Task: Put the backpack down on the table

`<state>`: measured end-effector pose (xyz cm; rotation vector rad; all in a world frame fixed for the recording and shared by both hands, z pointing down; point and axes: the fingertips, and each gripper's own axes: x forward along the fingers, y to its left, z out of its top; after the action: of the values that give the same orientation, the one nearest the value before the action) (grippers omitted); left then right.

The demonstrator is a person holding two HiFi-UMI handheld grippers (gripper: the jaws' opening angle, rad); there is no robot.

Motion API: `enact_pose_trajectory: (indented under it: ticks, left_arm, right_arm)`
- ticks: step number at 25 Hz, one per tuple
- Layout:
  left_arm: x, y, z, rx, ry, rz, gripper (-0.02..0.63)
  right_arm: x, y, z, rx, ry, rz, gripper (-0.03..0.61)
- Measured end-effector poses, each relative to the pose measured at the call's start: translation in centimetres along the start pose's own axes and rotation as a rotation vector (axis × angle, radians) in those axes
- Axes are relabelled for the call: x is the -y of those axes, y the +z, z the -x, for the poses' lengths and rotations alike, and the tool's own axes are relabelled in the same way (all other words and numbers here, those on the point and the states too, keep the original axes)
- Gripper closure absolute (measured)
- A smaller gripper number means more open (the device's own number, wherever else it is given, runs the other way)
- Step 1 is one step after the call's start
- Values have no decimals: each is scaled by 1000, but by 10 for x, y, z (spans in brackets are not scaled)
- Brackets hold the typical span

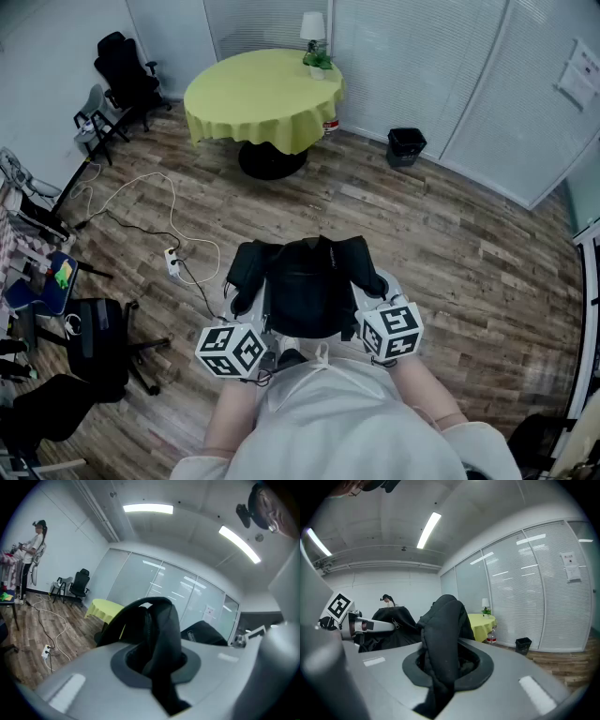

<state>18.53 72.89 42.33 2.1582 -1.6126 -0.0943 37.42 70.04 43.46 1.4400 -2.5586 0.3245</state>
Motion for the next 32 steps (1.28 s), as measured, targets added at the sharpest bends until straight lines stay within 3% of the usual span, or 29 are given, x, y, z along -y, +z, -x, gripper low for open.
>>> enact_pose_trajectory:
  ticks: [12,19,32]
  left_arm:
    - [-20,2,-14,-20,5,22,578]
    - [-55,12,-36,-40,4,36,578]
    - [-153,80,-101,-15,-23,13,579]
  right_arm:
    - [0,-1,-25,-24,-4,-13,537]
    - [-4,1,-65,-40,-4,-37,537]
    - [-29,45,-184,-3,-25,-28,538]
